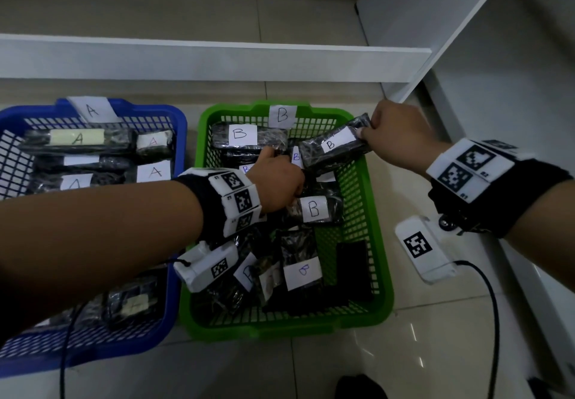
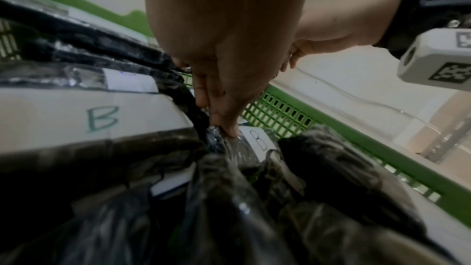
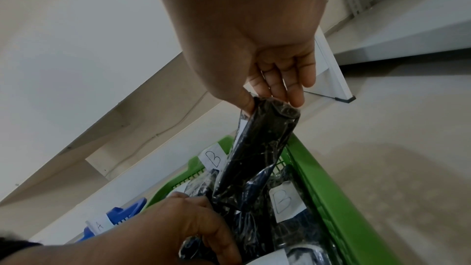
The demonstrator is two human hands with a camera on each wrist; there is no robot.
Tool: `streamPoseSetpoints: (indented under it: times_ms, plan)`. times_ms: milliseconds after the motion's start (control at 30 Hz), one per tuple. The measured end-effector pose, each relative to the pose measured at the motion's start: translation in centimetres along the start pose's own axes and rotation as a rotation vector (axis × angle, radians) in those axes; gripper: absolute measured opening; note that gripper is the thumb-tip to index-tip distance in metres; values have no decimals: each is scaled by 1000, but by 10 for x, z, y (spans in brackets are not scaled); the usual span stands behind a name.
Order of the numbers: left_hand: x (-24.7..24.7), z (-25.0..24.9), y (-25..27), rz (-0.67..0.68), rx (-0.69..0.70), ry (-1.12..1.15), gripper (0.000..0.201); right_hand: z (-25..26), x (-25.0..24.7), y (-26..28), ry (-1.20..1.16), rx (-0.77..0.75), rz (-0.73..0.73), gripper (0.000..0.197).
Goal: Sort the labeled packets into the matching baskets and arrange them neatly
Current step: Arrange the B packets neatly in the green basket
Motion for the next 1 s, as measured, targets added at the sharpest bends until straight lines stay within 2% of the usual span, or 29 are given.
streamPoseSetpoints:
  times_ms: [133,233,300,367,467,533,633,800,1000]
  plan:
    - [-2,-5,3,-44,80,-152,21,-2,1,1,-61,26,-33,26]
    - [-13,-3,5,-22,157,-5,20,-5,5,1,-219,56,-68,34]
    - [-28,5,12,76,166,165,15,-5,7,1,-251,57,-83,37]
    - [-41,19,26,223,104,234,19,-2,8,-1,-235,35,-87,32]
    - [-39,39,60,472,3,213,38,10,14,1,-268,-31,-13,18]
    - [-26,44,84,531,-29,105,57,16,21,2,-228,-81,65,13]
    - [-4,38,105,385,-24,-12,74,15,25,3,-219,-55,99,10]
    - [12,23,110,190,-79,-44,71,16,29,6,-203,-3,6,18]
    - [9,20,108,152,-159,221,62,17,41,23,-226,-40,-129,13]
Point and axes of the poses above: each hand's wrist, its own y-axis away from the middle knuckle, its own x-axis out of the palm, z = x × y, the point moved 4 cm from there along -y, towards the middle knuckle, and after that the axes turned 8 degrees about y, right-handed, at the moved point
